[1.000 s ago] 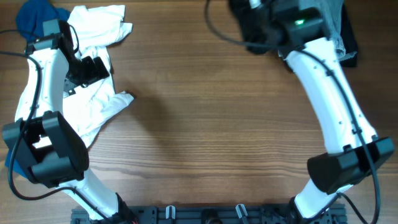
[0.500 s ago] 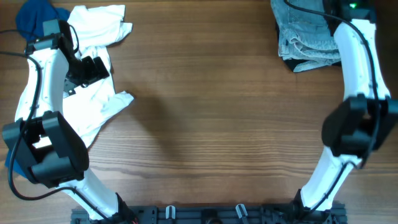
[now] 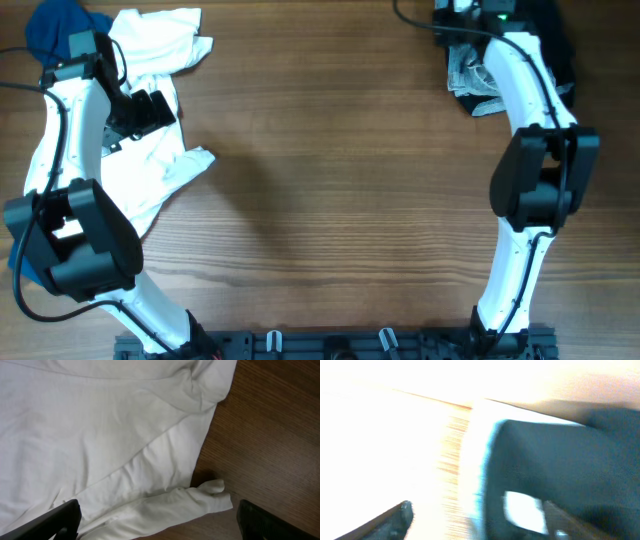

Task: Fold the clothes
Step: 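Place the folded black shirt on the jeans stack and release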

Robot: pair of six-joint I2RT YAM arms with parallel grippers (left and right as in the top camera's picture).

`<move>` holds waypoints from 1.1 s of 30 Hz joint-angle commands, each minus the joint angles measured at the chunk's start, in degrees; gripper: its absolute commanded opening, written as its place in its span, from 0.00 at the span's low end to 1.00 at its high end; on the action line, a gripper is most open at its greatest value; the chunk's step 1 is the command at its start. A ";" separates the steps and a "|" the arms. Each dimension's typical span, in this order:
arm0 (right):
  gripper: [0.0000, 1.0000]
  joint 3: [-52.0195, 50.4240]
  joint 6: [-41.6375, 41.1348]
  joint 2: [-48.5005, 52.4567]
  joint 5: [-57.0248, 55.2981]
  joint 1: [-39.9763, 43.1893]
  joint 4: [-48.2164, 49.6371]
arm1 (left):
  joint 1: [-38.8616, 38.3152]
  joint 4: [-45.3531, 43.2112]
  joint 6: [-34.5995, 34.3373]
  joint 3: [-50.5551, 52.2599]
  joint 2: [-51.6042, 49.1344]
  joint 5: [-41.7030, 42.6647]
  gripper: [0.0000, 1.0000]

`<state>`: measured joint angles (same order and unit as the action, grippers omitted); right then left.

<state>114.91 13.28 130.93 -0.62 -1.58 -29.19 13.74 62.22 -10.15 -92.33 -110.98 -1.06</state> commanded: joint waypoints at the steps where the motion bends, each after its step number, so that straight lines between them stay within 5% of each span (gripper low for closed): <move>1: 0.99 2.60 -6.47 -3.10 12.83 0.50 -0.04 | 0.26 -0.13 0.74 -0.57 1.16 -0.55 1.00; 7: 1.00 3.58 -8.50 -10.75 8.17 4.07 4.28 | 0.26 -0.33 0.72 -0.57 1.16 -0.52 1.00; 12: 0.97 3.56 -11.41 -7.76 7.37 9.84 4.87 | 0.26 -0.31 0.72 -0.57 1.16 -0.52 1.00; 17: 0.39 3.56 -11.93 0.24 8.66 11.21 4.07 | 0.26 -0.31 0.72 -0.57 1.16 -0.52 1.00; 18: 0.15 3.56 -12.31 2.54 8.37 11.21 3.87 | 0.26 -0.31 0.72 -0.57 1.16 -0.52 1.00; 21: 0.04 3.56 -15.43 9.35 7.89 11.21 2.64 | 0.26 -0.31 0.72 -0.57 1.16 -0.52 1.00; 26: 0.11 3.58 -16.37 10.58 8.11 11.28 -0.22 | 0.26 -0.31 0.72 -0.57 1.16 -0.52 1.00; 30: 0.22 4.79 -11.58 0.09 12.59 11.47 -4.94 | 0.26 -0.31 0.72 -0.57 1.16 -0.52 1.00; 32: 0.46 6.19 -10.36 -8.96 13.60 11.41 -10.64 | 0.26 -0.31 0.72 -0.57 1.16 -0.52 1.00; 33: 1.00 6.43 -12.00 -17.16 14.75 11.30 -14.78 | 0.26 -0.31 0.72 -0.57 1.16 -0.52 1.00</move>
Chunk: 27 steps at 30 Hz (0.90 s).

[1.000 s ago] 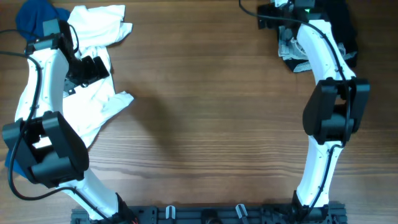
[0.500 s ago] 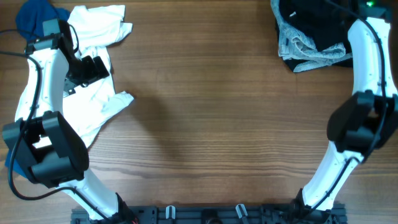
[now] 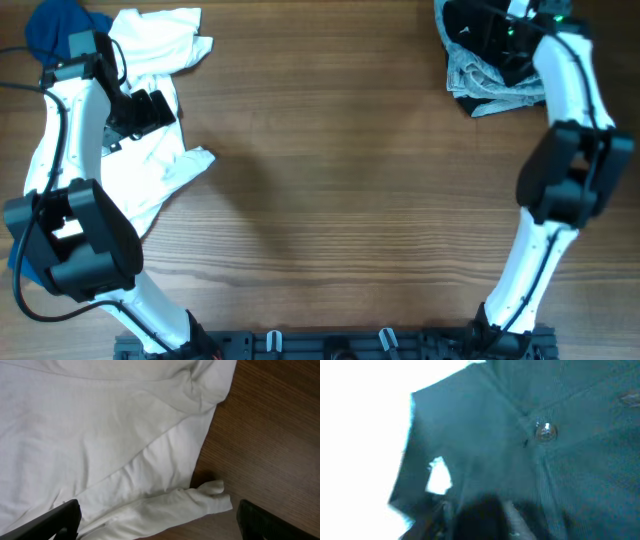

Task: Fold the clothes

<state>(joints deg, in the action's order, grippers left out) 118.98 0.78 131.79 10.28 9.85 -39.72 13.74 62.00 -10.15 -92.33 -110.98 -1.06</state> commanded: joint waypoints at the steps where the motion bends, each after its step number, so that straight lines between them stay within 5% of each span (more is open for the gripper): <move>1: 1.00 2.36 -1.07 -23.85 4.42 -0.13 -5.42 | 0.26 -0.09 0.72 -0.57 1.16 -0.52 1.00; 13: 1.00 2.34 1.01 -67.14 2.75 -0.11 -6.88 | 0.26 -0.09 0.72 -0.57 1.16 -0.52 1.00; 18: 1.00 -1.07 5.07 -72.17 1.07 -0.13 -15.17 | 0.26 -0.09 0.72 -0.57 1.16 -0.52 1.00; 22: 1.00 -22.95 0.68 -79.38 1.14 -0.15 -4.09 | 0.26 -0.09 0.72 -0.57 1.16 -0.52 1.00; 27: 1.00 -66.18 -2.51 -96.02 1.09 -4.31 27.82 | 0.26 -0.09 0.72 -0.57 1.16 -0.52 1.00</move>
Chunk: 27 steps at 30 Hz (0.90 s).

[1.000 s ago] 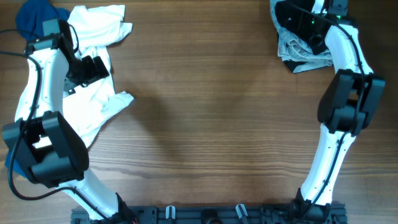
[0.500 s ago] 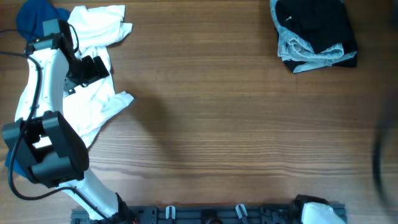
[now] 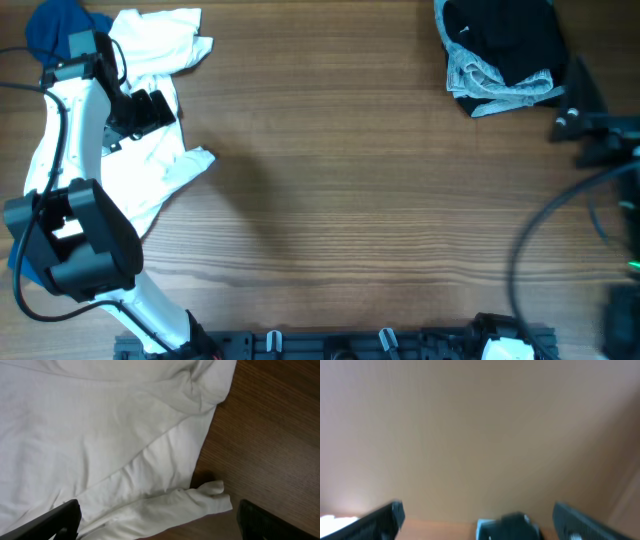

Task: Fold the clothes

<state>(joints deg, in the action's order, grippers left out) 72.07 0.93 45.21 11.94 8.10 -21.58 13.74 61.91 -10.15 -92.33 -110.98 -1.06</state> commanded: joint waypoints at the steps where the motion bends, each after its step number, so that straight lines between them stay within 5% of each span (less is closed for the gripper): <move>1: 1.00 -26.14 -2.71 -12.59 -0.55 -3.30 14.62 | 0.26 0.00 0.72 -0.57 1.16 -0.52 1.00; 6: 1.00 -54.58 -17.03 -29.14 -7.91 -5.31 24.92 | 0.26 0.00 0.72 -0.57 1.16 -0.52 1.00; 10: 1.00 -64.59 -16.92 -37.42 -8.13 -6.08 24.70 | 0.26 0.00 0.72 -0.57 1.16 -0.52 1.00; 16: 1.00 -68.91 -9.20 -40.00 -7.69 -7.78 23.30 | 0.26 0.00 0.72 -0.57 1.16 -0.52 1.00; 27: 1.00 -71.82 -9.94 -45.13 -7.72 -8.13 22.14 | 0.26 0.00 0.72 -0.57 1.16 -0.52 1.00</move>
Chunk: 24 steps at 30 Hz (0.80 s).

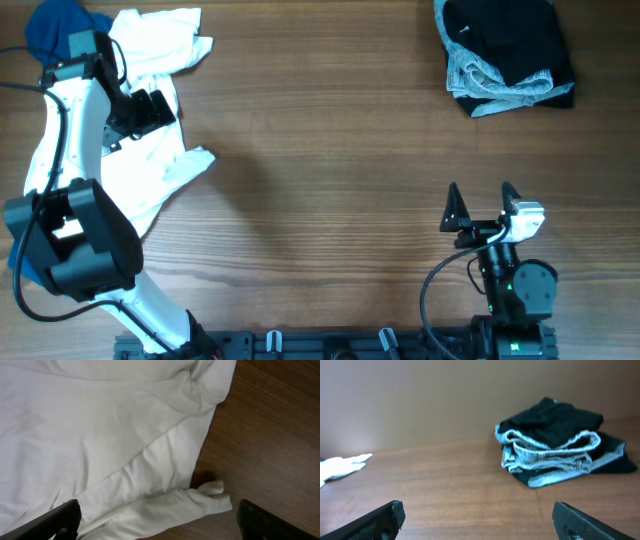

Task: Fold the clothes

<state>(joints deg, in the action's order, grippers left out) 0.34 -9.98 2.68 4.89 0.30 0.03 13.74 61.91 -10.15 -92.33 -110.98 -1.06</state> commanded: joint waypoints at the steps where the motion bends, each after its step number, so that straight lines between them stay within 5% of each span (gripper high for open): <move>1: 1.00 -0.09 0.96 -2.40 -0.66 -0.33 0.50 | 0.26 0.00 0.72 -0.57 1.16 -0.52 1.00; 24: 1.00 -0.04 0.96 -2.03 -0.68 -0.33 0.17 | 0.35 0.00 0.76 -0.57 2.43 -0.59 1.00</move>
<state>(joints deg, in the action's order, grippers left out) 0.34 -9.78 1.15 4.86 0.30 0.05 13.74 61.89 -10.15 -92.33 -110.98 -1.06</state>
